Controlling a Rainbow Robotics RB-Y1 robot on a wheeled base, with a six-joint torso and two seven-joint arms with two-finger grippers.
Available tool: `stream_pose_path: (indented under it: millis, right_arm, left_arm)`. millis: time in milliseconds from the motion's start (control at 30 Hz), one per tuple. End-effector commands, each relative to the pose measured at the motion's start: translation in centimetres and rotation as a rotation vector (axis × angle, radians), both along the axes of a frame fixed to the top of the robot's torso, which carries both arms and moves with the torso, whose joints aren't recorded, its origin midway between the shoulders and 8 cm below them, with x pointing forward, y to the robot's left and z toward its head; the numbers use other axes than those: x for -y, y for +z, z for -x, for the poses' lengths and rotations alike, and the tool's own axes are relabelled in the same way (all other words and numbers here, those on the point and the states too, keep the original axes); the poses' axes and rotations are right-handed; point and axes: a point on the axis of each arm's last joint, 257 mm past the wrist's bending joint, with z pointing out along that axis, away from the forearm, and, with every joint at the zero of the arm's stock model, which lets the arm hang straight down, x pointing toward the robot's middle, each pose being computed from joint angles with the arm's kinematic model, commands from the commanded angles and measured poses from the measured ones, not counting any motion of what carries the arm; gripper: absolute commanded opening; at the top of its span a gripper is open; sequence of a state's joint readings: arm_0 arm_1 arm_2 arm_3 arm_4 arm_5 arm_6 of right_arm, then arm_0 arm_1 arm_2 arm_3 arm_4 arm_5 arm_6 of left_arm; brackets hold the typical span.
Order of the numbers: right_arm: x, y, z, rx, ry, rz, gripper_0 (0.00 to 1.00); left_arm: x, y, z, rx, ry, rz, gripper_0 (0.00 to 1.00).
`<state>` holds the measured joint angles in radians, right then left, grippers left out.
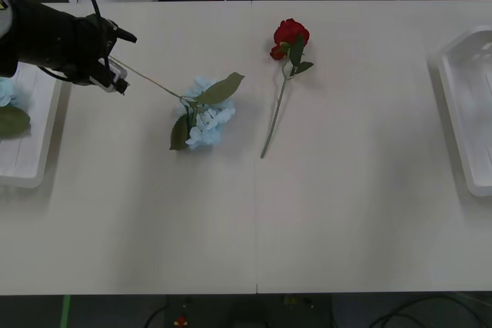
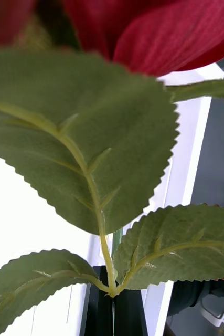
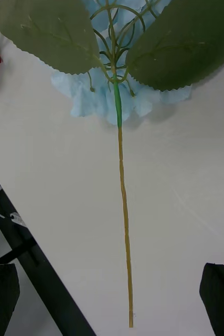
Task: Put the red flowers into the right box and the blue flowers into the left box
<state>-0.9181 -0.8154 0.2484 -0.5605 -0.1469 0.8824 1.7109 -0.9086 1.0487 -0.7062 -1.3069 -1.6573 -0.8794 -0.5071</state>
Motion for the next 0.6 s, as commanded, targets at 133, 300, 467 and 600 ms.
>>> stream_pose_path:
  millis: [133, 300, 467, 600]
  right_arm:
    - [1.1, 1.4, -0.3, 0.023, -0.015, 0.032, 0.0]
    - [1.0, 1.2, -0.2, 0.012, -0.014, 0.035, 0.47]
    - [0.4, 0.9, -0.4, 0.016, -0.006, 0.004, 0.84]
    - [-0.9, 1.5, -0.7, 0.022, -0.007, -0.053, 0.98]
  left_arm:
    - [6.6, 1.7, -2.2, 0.085, -0.06, -0.057, 1.0]
    - [8.8, 0.4, -2.9, 0.105, -0.062, -0.111, 1.0]
    - [9.0, -0.2, -3.4, 0.12, -0.05, -0.144, 1.0]
    - [8.4, -1.2, -3.9, 0.109, -0.027, -0.168, 1.0]
